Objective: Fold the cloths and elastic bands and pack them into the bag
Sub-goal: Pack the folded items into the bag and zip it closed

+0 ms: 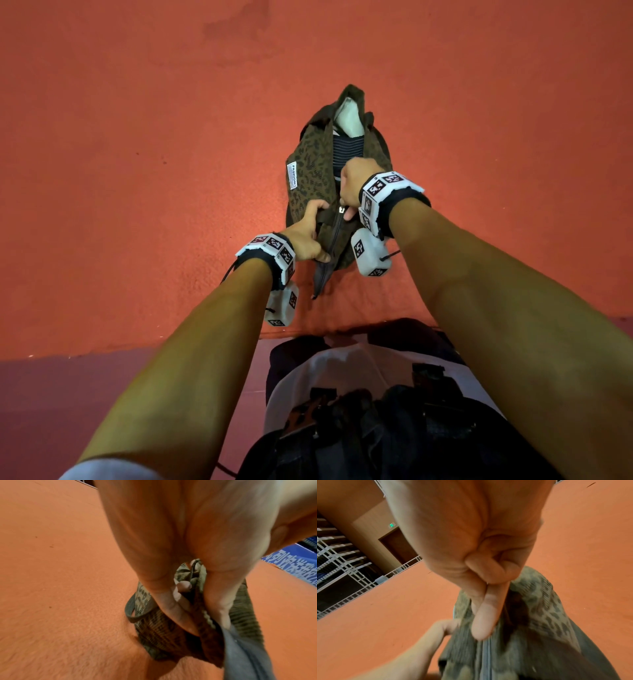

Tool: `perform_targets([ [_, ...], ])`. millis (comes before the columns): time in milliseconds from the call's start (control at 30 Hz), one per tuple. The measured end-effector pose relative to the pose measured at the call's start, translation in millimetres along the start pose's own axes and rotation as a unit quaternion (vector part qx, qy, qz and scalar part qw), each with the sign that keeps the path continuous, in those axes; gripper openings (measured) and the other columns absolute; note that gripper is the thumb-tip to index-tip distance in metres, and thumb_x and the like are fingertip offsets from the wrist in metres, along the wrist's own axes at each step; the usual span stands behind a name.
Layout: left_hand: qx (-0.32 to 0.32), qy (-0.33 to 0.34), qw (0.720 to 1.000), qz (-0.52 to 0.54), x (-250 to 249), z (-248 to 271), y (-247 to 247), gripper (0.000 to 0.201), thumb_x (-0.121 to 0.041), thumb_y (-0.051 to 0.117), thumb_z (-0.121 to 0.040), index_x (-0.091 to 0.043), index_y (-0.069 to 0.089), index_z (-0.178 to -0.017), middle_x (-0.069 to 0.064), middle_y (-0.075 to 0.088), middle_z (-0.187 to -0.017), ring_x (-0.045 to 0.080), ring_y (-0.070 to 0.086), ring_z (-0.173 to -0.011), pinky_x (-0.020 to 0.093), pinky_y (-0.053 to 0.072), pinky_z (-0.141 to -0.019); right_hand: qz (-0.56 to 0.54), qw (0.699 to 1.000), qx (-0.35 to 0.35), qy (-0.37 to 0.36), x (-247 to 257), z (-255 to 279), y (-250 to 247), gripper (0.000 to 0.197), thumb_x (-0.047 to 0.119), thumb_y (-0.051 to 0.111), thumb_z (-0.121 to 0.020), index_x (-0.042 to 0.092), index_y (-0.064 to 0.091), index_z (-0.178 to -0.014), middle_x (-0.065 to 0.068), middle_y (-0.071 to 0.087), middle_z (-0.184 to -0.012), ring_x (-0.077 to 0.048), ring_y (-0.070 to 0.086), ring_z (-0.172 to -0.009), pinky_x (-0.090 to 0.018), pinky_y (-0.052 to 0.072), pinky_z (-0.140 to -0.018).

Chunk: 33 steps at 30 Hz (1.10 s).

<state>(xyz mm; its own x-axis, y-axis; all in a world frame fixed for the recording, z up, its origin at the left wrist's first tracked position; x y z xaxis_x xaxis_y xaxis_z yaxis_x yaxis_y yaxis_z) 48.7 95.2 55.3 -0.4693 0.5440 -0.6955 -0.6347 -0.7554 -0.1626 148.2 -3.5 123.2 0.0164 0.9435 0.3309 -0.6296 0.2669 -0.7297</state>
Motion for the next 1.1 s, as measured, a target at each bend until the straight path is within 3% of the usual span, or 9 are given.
perform_targets([
  [133, -0.011, -0.020, 1.000, -0.007, -2, 0, -2, 0.095, -0.003, 0.080, -0.060, -0.053, 0.023, -0.118, 0.024, 0.067, -0.099, 0.040, 0.070, -0.087, 0.057, 0.059, -0.076, -0.024, 0.999, -0.028, 0.015, -2, -5, -11, 0.007, 0.006, 0.057, -0.089, 0.002, 0.062, -0.087, -0.017, 0.069, -0.096, -0.033, 0.069, -0.084, -0.044, 0.059, -0.079],
  [200, -0.024, -0.019, 0.999, -0.012, -6, 1, -9, 0.087, -0.006, 0.081, -0.065, -0.046, 0.026, -0.120, 0.017, 0.064, -0.079, 0.031, 0.066, -0.064, 0.047, 0.058, -0.058, -0.031, 0.999, -0.030, 0.013, -1, -6, -10, 0.008, 0.005, 0.055, -0.089, 0.004, 0.058, -0.081, -0.017, 0.069, -0.094, -0.034, 0.070, -0.081, -0.046, 0.059, -0.077],
  [267, -0.048, -0.015, 0.999, -0.008, -14, 1, -18, 0.063, -0.014, 0.078, -0.079, -0.034, 0.035, -0.120, 0.003, 0.057, -0.066, 0.020, 0.054, -0.049, 0.031, 0.047, -0.045, -0.045, 0.998, -0.032, 0.009, -2, -8, -11, 0.011, 0.005, 0.052, -0.086, 0.005, 0.058, -0.077, -0.015, 0.069, -0.090, -0.034, 0.070, -0.075, -0.047, 0.060, -0.072],
  [333, -0.096, -0.002, 0.993, -0.064, -27, -1, -32, 0.039, -0.032, 0.072, -0.087, -0.024, 0.045, -0.115, -0.004, 0.052, -0.063, 0.017, 0.049, -0.050, 0.026, 0.041, -0.048, -0.045, 0.999, -0.029, 0.008, -4, -10, -11, 0.013, 0.005, 0.051, -0.084, 0.007, 0.062, -0.079, -0.011, 0.070, -0.086, -0.032, 0.070, -0.071, -0.046, 0.061, -0.069],
  [400, -0.135, 0.027, 0.981, -0.140, -41, -5, -44, 0.031, -0.042, 0.069, -0.089, -0.018, 0.052, -0.101, -0.007, 0.048, -0.064, 0.013, 0.044, -0.055, 0.027, 0.035, -0.053, -0.047, 0.999, -0.018, 0.007, -3, -10, -11, 0.013, 0.006, 0.052, -0.081, 0.010, 0.064, -0.079, -0.009, 0.070, -0.086, -0.031, 0.070, -0.071, -0.044, 0.061, -0.070],
  [567, -0.139, 0.028, 0.973, -0.185, -56, -24, -48, 0.041, -0.030, 0.070, -0.089, -0.021, 0.038, -0.064, -0.007, 0.041, -0.057, 0.013, 0.038, -0.057, 0.028, 0.036, -0.062, -0.049, 0.999, -0.002, -0.001, -3, -15, -15, 0.012, 0.002, 0.055, -0.077, 0.006, 0.065, -0.082, -0.010, 0.070, -0.089, -0.032, 0.071, -0.074, -0.046, 0.061, -0.073],
  [733, -0.098, -0.012, 0.979, -0.177, -54, -29, -48, 0.048, -0.023, 0.074, -0.085, -0.019, 0.036, -0.055, -0.003, 0.037, -0.055, 0.014, 0.036, -0.057, 0.026, 0.038, -0.062, -0.050, 0.999, -0.012, -0.001, -11, -20, -20, 0.013, 0.005, 0.052, -0.079, 0.007, 0.064, -0.080, -0.009, 0.071, -0.087, -0.031, 0.071, -0.073, -0.046, 0.060, -0.073],
  [933, -0.073, -0.045, 0.984, -0.158, -54, -34, -47, 0.043, -0.016, 0.076, -0.079, -0.017, 0.047, -0.047, -0.003, 0.049, -0.046, 0.011, 0.047, -0.046, 0.019, 0.040, -0.054, -0.030, 0.999, -0.021, -0.004, -13, -31, -26, 0.014, 0.006, 0.049, -0.084, 0.006, 0.063, -0.084, -0.011, 0.070, -0.080, -0.030, 0.071, -0.070, -0.045, 0.060, -0.069],
  [1100, -0.047, -0.060, 0.988, -0.135, -55, -40, -49, 0.048, -0.007, 0.076, -0.075, -0.018, 0.045, -0.040, 0.002, 0.048, -0.048, 0.018, 0.051, -0.050, 0.024, 0.046, -0.058, -0.031, 0.999, -0.025, 0.001, -15, -45, -32, 0.009, 0.008, 0.054, -0.086, 0.010, 0.063, -0.087, -0.009, 0.069, -0.084, -0.028, 0.071, -0.072, -0.042, 0.060, -0.072],
])
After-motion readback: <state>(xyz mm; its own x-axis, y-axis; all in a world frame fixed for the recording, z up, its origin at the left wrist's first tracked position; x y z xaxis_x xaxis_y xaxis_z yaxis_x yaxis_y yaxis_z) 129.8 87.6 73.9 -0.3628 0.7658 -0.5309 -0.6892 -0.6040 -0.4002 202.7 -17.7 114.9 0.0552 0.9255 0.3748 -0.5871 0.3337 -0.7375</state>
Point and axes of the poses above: each hand's wrist, its own z-axis away from the middle knuckle, its own y-axis out of the palm, x = y × z, the point moved 8 cm from there along -z, towards the middle knuckle
